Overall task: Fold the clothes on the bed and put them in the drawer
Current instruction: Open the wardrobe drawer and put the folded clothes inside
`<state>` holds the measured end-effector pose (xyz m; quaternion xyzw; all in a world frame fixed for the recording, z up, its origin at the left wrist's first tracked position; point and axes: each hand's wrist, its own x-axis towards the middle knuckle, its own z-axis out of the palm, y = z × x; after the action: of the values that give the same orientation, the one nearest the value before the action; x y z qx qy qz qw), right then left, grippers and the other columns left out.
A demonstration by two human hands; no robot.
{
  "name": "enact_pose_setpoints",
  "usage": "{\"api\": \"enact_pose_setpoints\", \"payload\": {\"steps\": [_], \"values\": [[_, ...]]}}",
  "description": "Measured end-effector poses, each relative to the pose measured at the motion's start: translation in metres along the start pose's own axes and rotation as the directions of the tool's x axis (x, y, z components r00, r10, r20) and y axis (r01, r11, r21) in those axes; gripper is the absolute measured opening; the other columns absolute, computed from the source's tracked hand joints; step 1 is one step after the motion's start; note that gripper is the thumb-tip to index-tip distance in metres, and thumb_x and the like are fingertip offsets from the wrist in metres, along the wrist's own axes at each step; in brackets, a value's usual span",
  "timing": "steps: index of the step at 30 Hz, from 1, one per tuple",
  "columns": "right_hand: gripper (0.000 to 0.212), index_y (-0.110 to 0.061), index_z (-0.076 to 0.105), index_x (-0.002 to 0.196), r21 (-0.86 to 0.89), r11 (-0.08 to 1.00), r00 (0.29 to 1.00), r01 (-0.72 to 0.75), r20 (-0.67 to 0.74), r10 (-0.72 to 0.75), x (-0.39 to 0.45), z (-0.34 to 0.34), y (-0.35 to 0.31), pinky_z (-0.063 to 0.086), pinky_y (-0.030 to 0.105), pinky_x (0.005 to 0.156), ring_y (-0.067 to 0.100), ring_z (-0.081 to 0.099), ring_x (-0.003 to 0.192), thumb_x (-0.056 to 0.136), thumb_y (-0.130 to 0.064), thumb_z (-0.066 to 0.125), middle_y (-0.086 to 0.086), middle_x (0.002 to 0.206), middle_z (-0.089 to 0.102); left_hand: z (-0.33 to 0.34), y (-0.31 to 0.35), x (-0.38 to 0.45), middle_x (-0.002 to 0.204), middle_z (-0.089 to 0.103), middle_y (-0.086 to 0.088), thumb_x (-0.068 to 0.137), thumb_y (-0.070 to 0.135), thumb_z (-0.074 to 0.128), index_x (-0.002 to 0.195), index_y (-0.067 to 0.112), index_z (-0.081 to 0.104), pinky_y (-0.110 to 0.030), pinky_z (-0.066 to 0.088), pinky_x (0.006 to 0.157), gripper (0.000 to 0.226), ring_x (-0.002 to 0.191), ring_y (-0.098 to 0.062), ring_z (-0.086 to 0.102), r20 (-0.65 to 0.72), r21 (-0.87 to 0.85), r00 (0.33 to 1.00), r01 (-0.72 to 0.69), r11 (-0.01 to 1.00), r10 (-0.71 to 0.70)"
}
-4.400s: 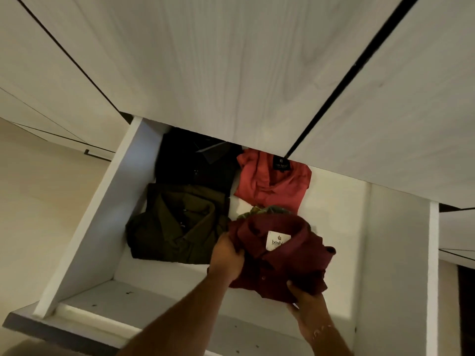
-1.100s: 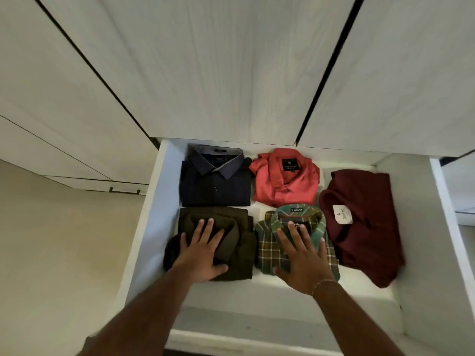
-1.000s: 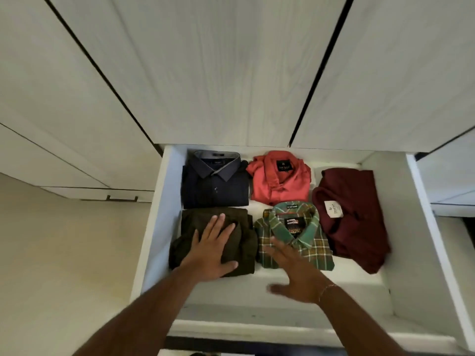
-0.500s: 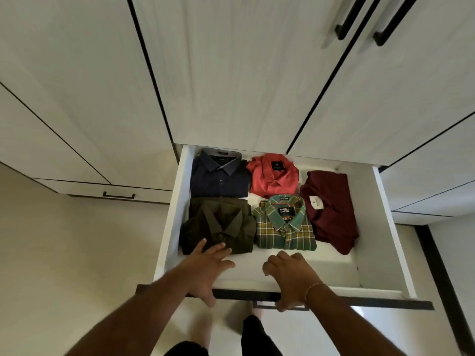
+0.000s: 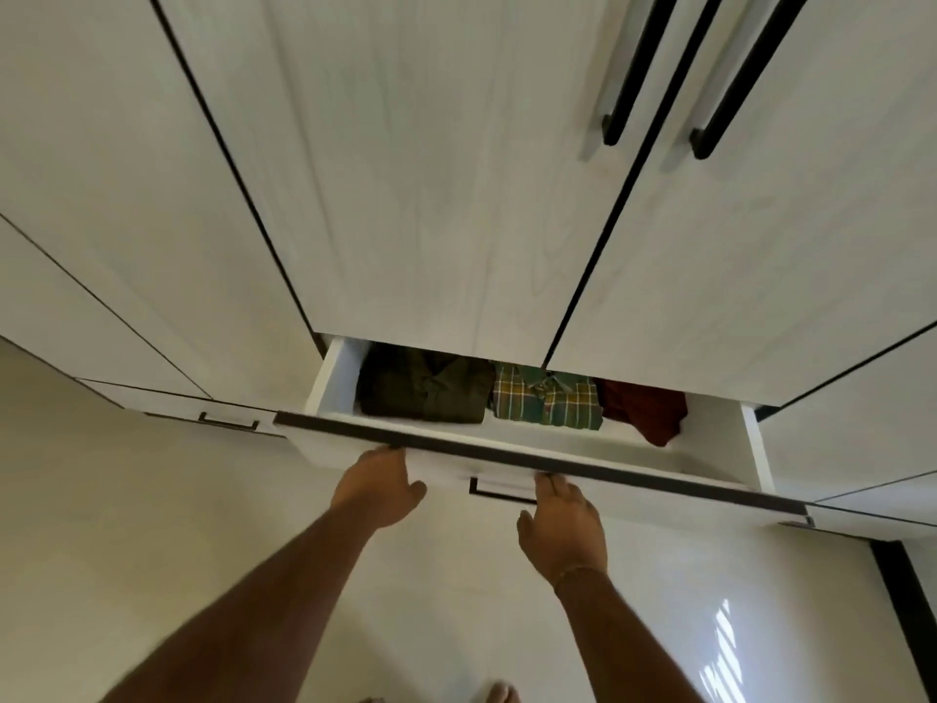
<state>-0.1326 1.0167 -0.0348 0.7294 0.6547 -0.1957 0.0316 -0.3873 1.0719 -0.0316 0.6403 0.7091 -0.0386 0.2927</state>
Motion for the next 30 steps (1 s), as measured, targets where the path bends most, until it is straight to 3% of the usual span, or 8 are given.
{"api": "enact_pose_setpoints", "payload": {"steps": [4,9,13,16,19,21,24,30], "values": [[0.073,-0.019,0.030,0.160,-0.014,0.993,0.993,0.117,-0.032,-0.117,0.062,-0.006,0.024,0.033,0.039,0.122,0.024,0.038,0.147,0.096,-0.034,0.060,0.003,0.163,0.037,0.016,0.030,0.048,0.163,0.037,-0.015,0.095,0.046,0.067,0.159,0.007,0.032,-0.046,0.033,0.123,0.083,0.151,-0.032,0.033,-0.036,-0.253,0.999,0.009,0.967,-0.018],[0.077,-0.016,0.036,0.155,-0.077,0.984,0.980,0.161,-0.106,-0.168,0.126,-0.001,0.034,0.043,0.041,0.113,0.028,0.043,0.140,0.086,-0.028,0.068,0.005,0.156,0.036,0.043,0.033,0.100,0.175,-0.004,-0.004,0.100,0.034,0.067,0.167,0.016,0.003,-0.036,0.004,0.130,0.095,0.161,-0.019,-0.006,-0.089,-0.355,0.992,-0.120,0.927,0.094],[0.073,-0.013,0.045,0.146,-0.030,0.991,0.980,0.131,-0.148,-0.134,0.162,0.019,0.028,0.047,0.043,0.107,0.031,0.047,0.132,0.081,-0.029,0.073,0.009,0.148,0.042,0.065,0.032,0.130,0.171,-0.025,-0.005,0.096,0.031,0.072,0.167,0.020,-0.001,-0.037,0.013,0.127,0.103,0.161,-0.023,-0.006,-0.091,-0.356,0.982,-0.187,0.915,0.165],[0.085,-0.015,0.034,0.156,0.039,0.994,0.993,0.100,-0.072,-0.097,0.167,0.041,0.029,0.039,0.043,0.118,0.029,0.037,0.144,0.084,-0.037,0.074,0.006,0.159,0.034,0.083,0.035,0.138,0.166,-0.036,-0.004,0.094,0.033,0.074,0.167,0.021,-0.001,-0.045,0.029,0.126,0.106,0.161,-0.028,0.002,-0.171,-0.319,0.964,-0.249,0.915,0.203],[0.077,-0.012,0.040,0.155,-0.064,0.986,0.942,0.152,-0.292,-0.164,0.157,0.066,0.040,0.027,0.048,0.124,0.030,0.034,0.148,0.084,-0.023,0.067,0.010,0.158,0.040,0.112,0.040,0.137,0.175,-0.008,-0.005,0.093,0.032,0.068,0.166,0.024,0.018,-0.044,0.033,0.123,0.089,0.160,-0.026,0.016,-0.297,-0.164,0.940,-0.223,0.961,0.167],[0.074,-0.009,0.044,0.153,-0.106,0.966,0.888,0.234,-0.382,-0.257,0.151,0.095,0.045,0.023,0.052,0.125,0.032,0.035,0.149,0.080,-0.015,0.060,0.013,0.155,0.043,0.141,0.043,0.145,0.174,0.013,-0.002,0.093,0.028,0.063,0.163,0.024,0.027,-0.042,0.026,0.127,0.079,0.159,-0.021,0.017,-0.174,-0.074,0.957,-0.248,0.966,0.233],[0.080,-0.011,0.040,0.156,-0.128,0.943,0.938,0.307,-0.126,-0.322,0.156,0.145,0.057,0.028,0.046,0.125,0.029,0.038,0.148,0.079,-0.013,0.062,0.009,0.158,0.043,0.173,0.048,0.174,0.173,0.021,-0.002,0.094,0.024,0.061,0.165,0.021,0.025,-0.039,0.026,0.127,0.080,0.158,-0.019,0.020,0.093,0.001,0.934,-0.347,0.938,0.345],[0.089,-0.015,0.025,0.162,-0.099,0.992,0.988,0.076,0.139,-0.061,0.249,0.213,0.081,0.023,0.041,0.127,0.026,0.027,0.154,0.087,-0.035,0.066,0.006,0.166,0.031,0.224,0.058,0.257,0.170,0.029,-0.007,0.096,0.023,0.065,0.165,0.020,0.017,-0.050,0.035,0.122,0.084,0.153,-0.029,0.032,0.242,0.015,0.890,-0.402,0.916,0.386]]}}
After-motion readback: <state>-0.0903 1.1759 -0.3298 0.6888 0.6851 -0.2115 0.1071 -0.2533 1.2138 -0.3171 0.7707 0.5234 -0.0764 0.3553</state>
